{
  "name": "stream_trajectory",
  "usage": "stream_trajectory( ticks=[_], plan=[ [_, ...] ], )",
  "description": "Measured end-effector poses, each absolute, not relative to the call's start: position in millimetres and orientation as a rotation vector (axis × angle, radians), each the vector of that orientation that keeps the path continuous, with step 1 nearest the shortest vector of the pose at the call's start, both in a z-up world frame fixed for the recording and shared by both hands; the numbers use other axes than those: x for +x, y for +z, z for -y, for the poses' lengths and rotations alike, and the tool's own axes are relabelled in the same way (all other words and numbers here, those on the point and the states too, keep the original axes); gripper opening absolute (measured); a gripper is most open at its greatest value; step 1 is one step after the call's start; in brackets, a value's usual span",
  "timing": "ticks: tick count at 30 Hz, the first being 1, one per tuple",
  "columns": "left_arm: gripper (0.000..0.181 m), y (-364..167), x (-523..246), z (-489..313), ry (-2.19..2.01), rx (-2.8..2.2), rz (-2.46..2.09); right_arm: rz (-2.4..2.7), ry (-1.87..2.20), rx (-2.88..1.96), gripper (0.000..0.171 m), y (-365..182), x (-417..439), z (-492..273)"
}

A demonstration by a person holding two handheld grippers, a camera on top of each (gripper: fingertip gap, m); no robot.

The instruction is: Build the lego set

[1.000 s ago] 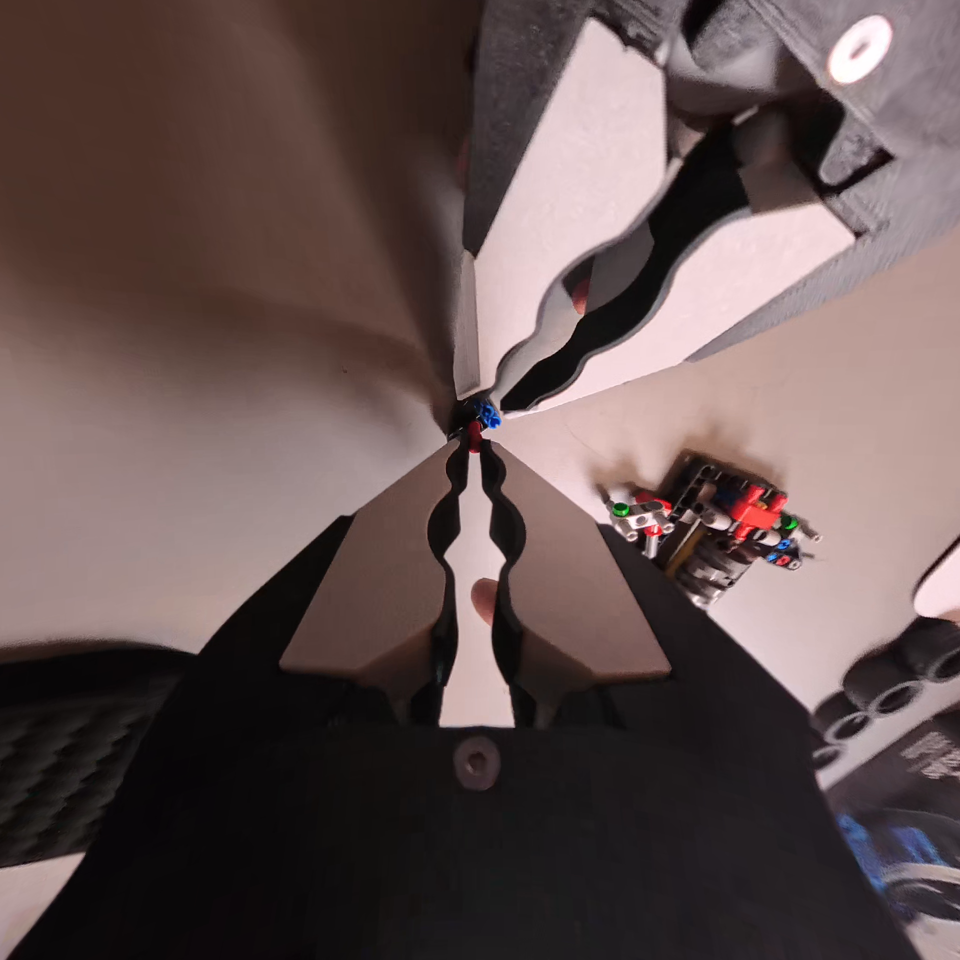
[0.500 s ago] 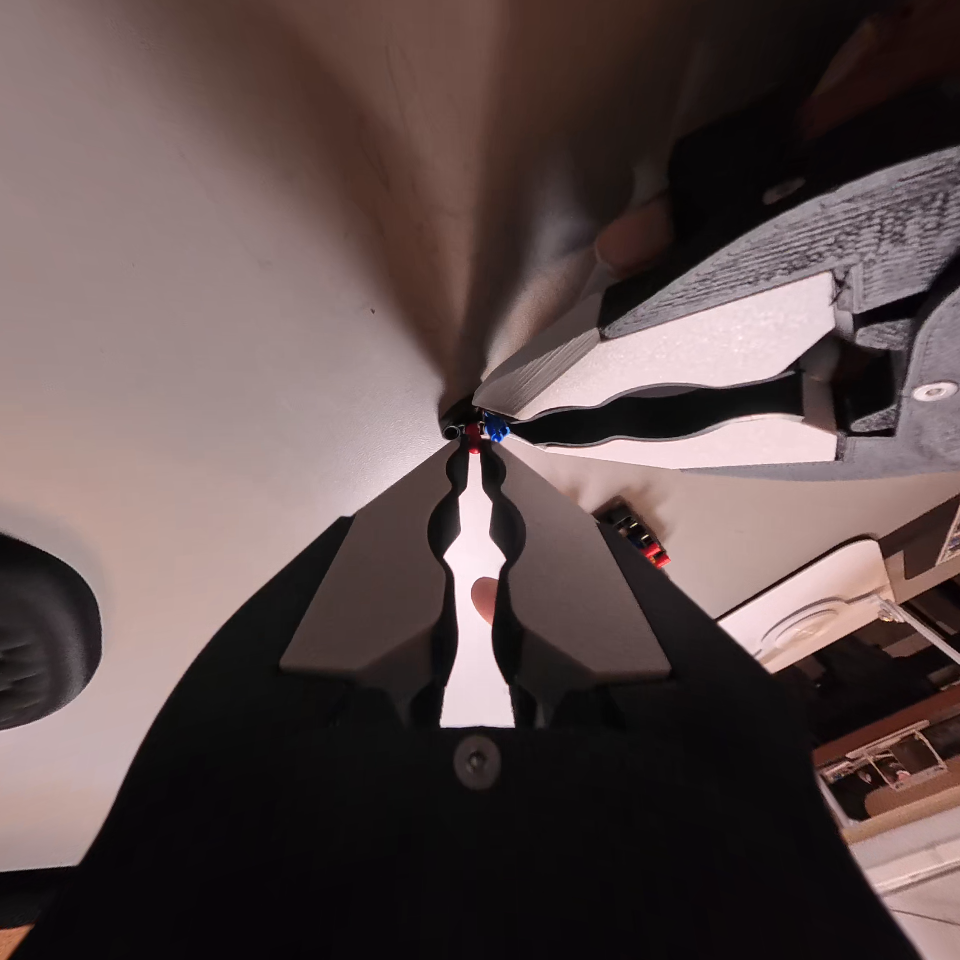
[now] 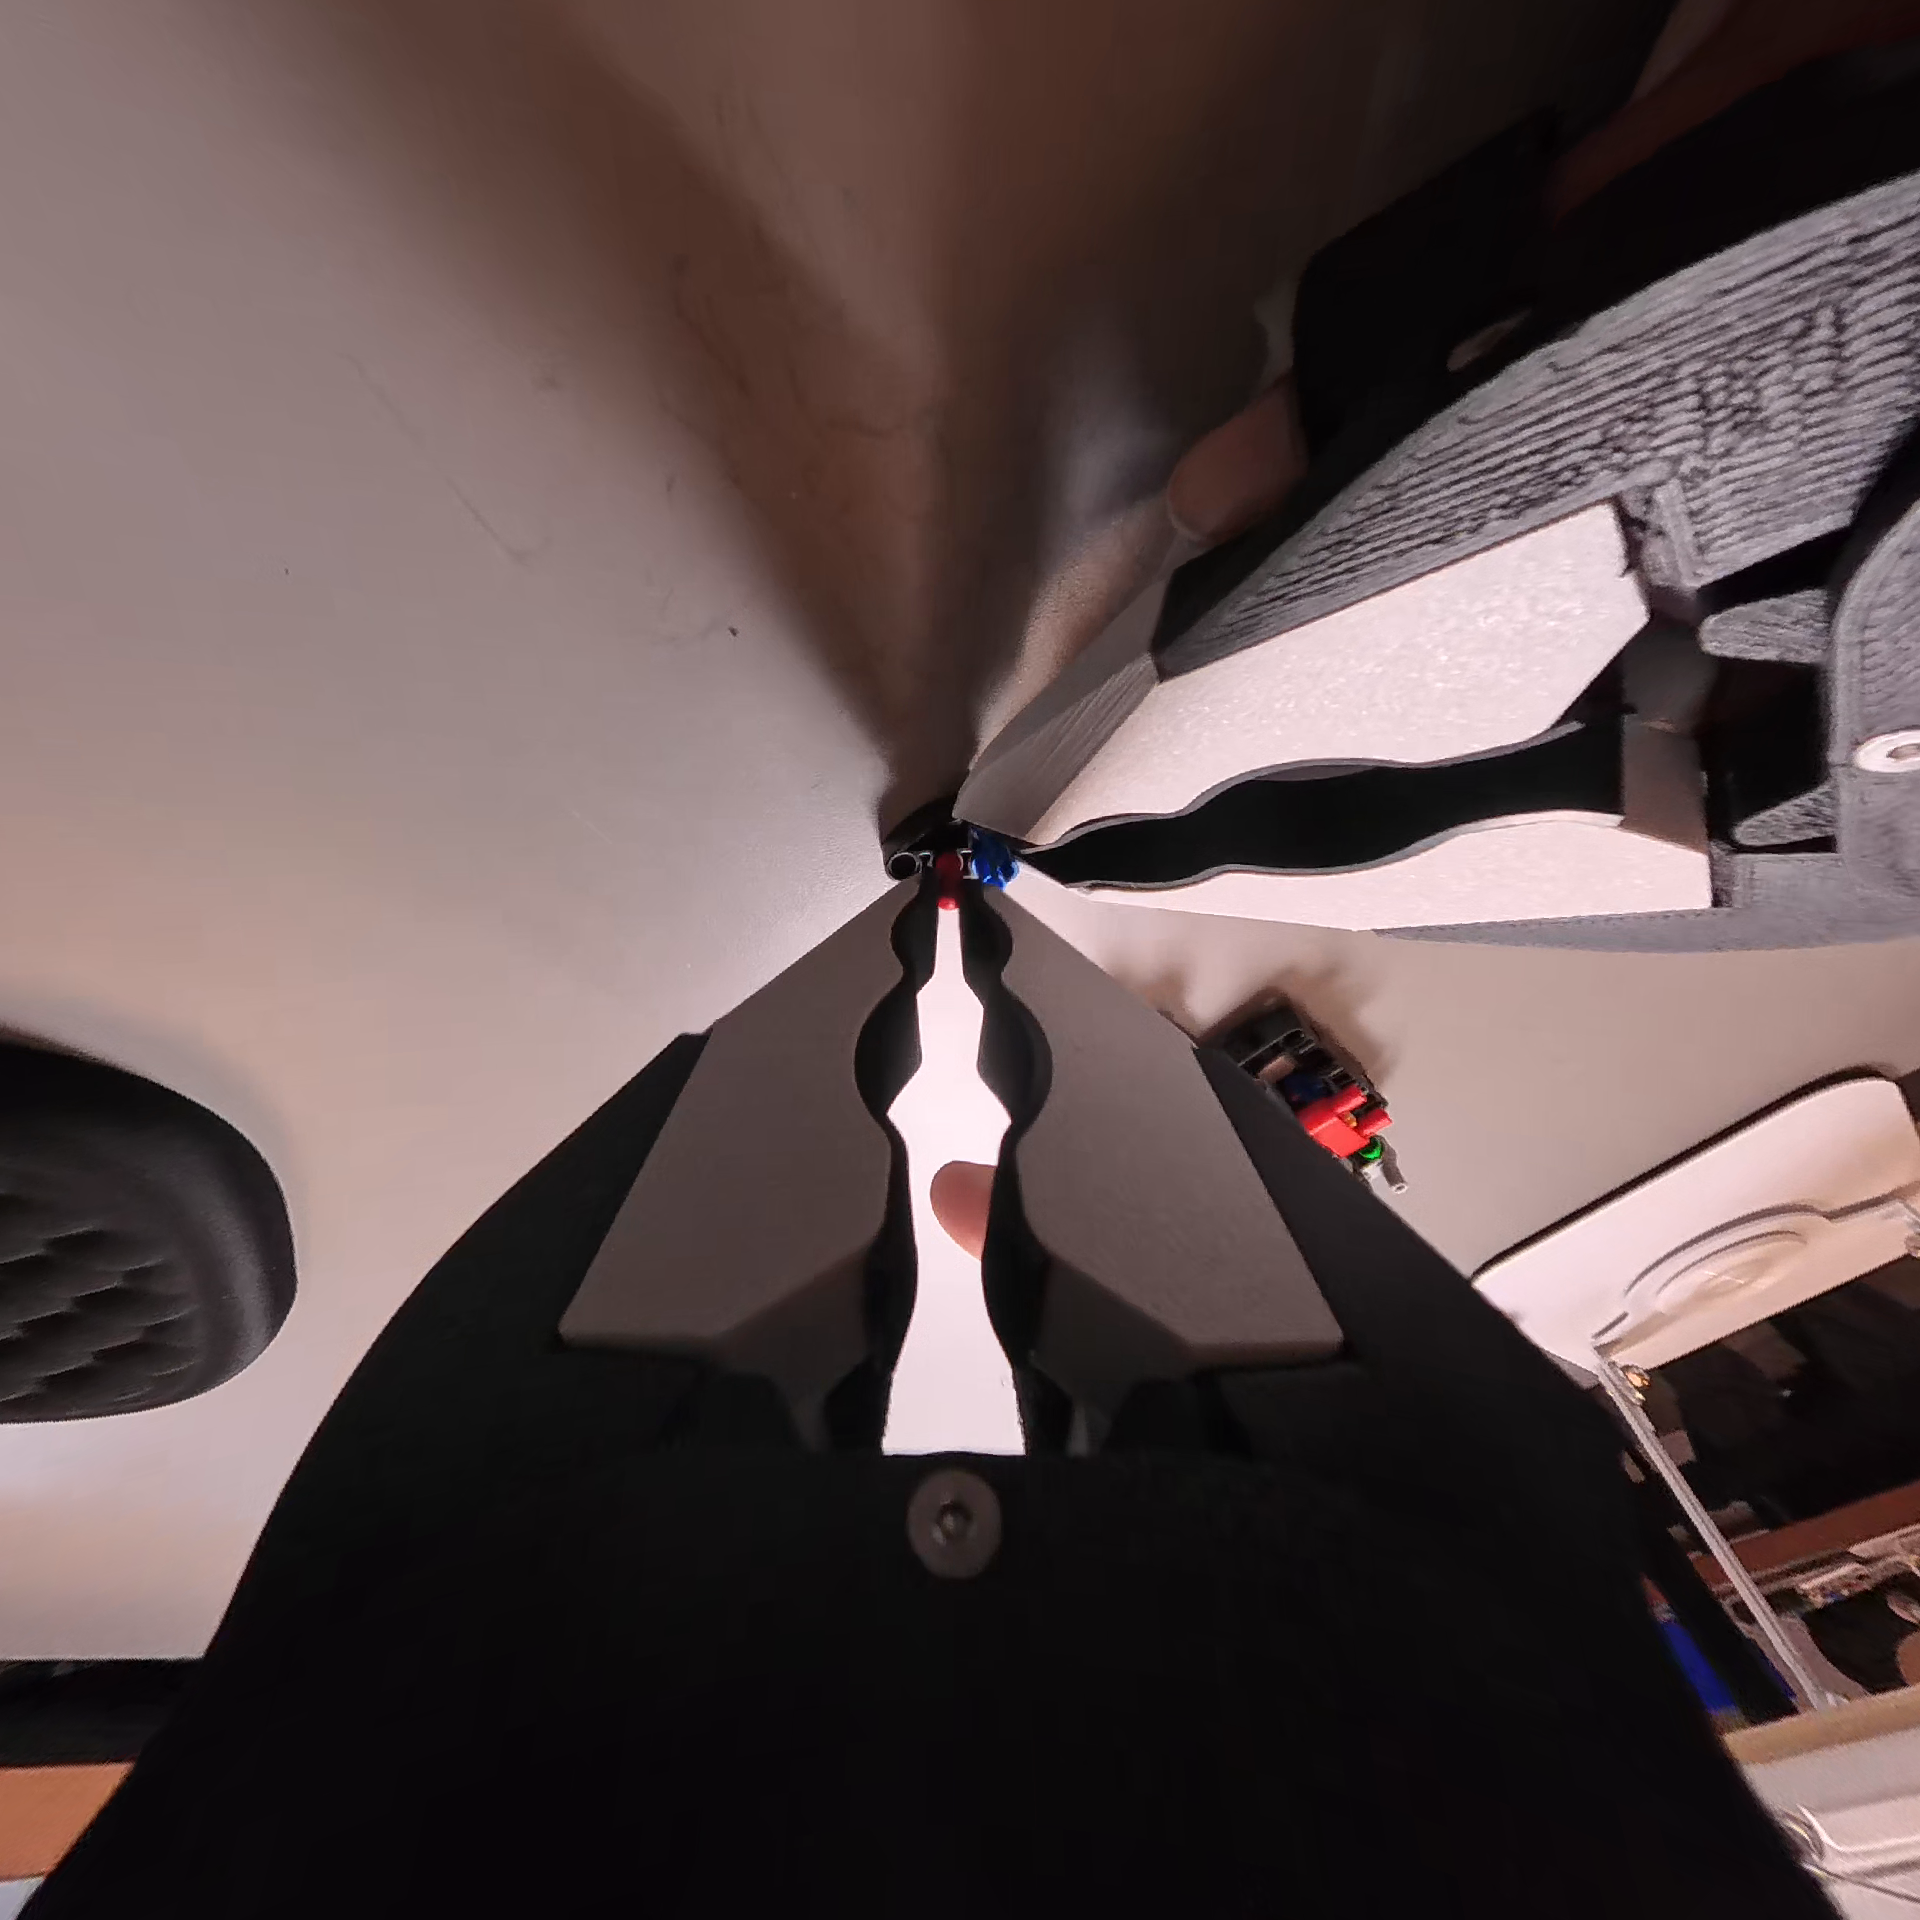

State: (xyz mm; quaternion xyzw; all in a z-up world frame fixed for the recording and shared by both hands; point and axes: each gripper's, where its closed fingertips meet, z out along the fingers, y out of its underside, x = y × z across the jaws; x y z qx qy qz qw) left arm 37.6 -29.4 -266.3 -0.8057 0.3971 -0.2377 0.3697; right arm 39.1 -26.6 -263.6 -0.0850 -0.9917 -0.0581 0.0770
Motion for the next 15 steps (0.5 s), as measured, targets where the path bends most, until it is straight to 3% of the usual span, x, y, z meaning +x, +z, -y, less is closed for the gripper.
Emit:
stream_trajectory(
  ticks=[14,15],
  plan=[
    [0.0,-268.2,37.6,29.2,-0.57,-2.065,-1.036,3.014,-0.201,-0.206,0.002,-263.3,43.2,25.2],
    [0.01,-267.4,38.0,29.4,-0.574,-2.059,-1.036,3.011,-0.196,-0.205,0.002,-263.2,43.1,25.9]
  ],
)
